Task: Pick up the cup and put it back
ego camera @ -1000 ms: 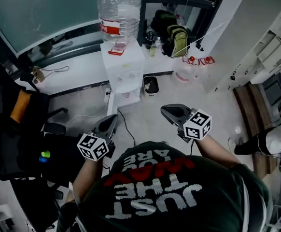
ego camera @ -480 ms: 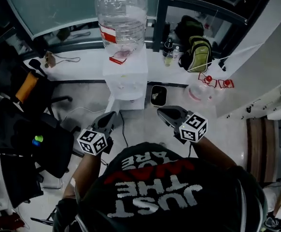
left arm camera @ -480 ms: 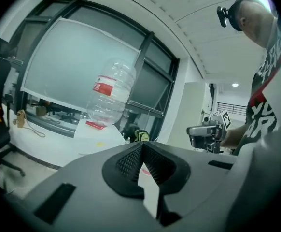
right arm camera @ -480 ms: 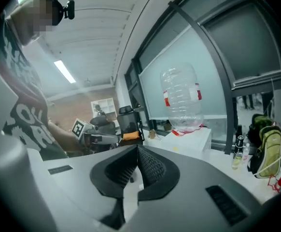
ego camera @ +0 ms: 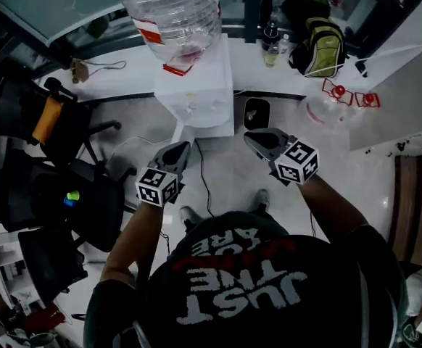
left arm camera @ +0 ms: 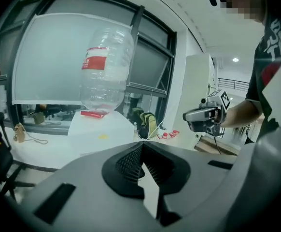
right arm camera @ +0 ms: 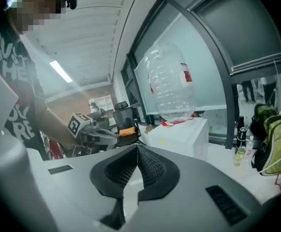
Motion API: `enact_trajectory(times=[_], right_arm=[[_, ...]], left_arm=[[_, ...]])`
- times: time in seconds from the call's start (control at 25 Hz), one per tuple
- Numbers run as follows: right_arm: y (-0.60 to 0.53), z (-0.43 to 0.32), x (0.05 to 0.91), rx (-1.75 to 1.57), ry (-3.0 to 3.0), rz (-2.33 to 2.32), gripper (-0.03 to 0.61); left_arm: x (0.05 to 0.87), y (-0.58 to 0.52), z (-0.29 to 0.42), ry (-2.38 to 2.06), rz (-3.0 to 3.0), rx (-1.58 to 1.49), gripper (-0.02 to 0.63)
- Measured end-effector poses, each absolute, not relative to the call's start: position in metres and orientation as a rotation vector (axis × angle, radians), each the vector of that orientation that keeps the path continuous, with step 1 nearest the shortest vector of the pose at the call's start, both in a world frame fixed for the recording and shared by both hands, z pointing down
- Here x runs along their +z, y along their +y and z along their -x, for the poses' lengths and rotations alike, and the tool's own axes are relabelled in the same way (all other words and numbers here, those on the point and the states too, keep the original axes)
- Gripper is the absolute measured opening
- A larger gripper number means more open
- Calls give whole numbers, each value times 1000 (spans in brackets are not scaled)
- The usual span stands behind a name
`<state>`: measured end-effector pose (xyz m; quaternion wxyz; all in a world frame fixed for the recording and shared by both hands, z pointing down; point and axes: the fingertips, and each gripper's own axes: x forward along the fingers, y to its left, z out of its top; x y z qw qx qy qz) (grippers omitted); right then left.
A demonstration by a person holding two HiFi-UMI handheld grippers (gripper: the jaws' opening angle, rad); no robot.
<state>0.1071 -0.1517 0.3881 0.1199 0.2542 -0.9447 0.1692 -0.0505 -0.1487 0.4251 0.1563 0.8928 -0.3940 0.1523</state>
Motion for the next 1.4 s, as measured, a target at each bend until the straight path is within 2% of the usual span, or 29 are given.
enact_trajectory(times=[0.28,0.6,1.12,1.4], right_arm=[[-161,-69,460,654,-2565,-983,34],[-176,-70,551,755,-2483,-1091,34],[-258,-79,830,491,-2590,-984,35],[-270,-82,926,428,-2547,-1086,35]], left_arm=[[523,-185,94,-962,-2562,524,2],[661,-205,95,-860,-2536,682,2],[952,-275,32,-1000,-2656,874,2],[1062,-320,21,-997,-2738,1032,2]])
